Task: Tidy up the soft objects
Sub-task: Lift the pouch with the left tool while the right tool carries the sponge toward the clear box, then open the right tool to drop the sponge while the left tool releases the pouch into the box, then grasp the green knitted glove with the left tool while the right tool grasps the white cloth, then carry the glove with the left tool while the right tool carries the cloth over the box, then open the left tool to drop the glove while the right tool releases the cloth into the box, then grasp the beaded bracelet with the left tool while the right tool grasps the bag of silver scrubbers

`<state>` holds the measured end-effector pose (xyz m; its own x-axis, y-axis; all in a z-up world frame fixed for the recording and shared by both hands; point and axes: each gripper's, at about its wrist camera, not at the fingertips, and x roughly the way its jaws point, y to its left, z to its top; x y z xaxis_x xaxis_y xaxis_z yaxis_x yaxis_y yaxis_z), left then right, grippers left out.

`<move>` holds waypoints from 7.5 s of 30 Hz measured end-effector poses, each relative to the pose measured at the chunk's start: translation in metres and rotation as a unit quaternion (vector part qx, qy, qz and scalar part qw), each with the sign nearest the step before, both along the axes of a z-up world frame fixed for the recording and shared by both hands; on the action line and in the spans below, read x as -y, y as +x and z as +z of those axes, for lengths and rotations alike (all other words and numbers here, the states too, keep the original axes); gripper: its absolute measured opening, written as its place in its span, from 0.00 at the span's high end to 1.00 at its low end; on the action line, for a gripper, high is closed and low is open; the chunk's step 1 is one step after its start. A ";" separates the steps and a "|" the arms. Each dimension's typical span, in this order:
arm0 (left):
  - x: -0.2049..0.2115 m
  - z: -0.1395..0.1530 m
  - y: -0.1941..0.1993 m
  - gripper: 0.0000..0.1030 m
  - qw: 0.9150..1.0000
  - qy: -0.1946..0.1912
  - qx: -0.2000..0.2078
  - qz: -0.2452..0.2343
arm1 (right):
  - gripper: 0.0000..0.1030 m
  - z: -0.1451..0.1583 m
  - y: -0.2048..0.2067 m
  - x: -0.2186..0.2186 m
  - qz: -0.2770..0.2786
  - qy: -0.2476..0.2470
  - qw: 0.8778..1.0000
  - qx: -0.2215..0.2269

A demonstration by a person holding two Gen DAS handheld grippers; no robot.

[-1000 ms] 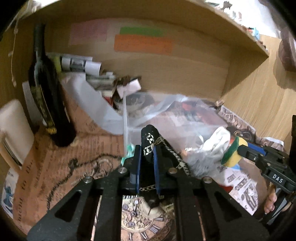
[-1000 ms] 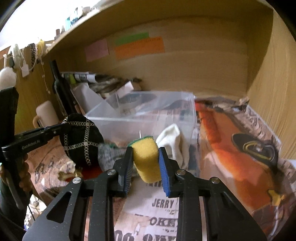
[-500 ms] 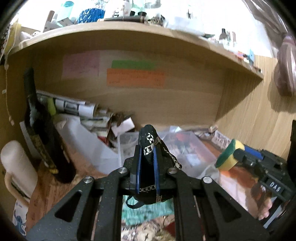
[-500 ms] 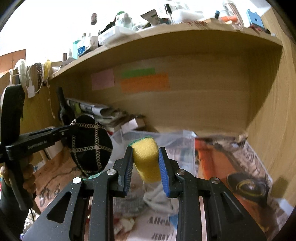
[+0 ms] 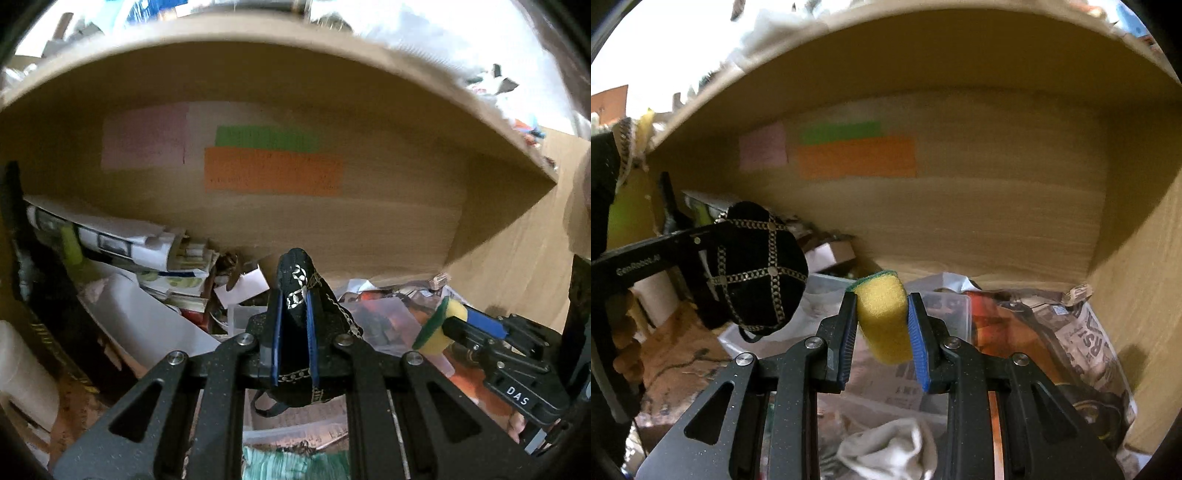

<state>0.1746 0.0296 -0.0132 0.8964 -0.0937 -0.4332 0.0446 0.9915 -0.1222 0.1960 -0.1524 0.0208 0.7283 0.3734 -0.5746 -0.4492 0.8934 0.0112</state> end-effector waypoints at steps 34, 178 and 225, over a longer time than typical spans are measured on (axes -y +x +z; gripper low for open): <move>0.000 -0.042 0.020 0.40 0.995 0.028 -0.091 -0.022 | 0.42 -0.019 0.014 -0.010 0.021 -0.042 0.998 -0.046; -0.026 -0.065 -0.070 0.06 0.994 0.037 -0.102 -0.008 | 0.21 -0.008 -0.048 -0.012 0.080 -0.012 0.995 -0.056; -0.024 -0.124 -0.094 0.64 0.987 0.034 -0.154 -0.003 | 0.67 -0.077 -0.061 -0.016 0.085 -0.026 0.983 -0.159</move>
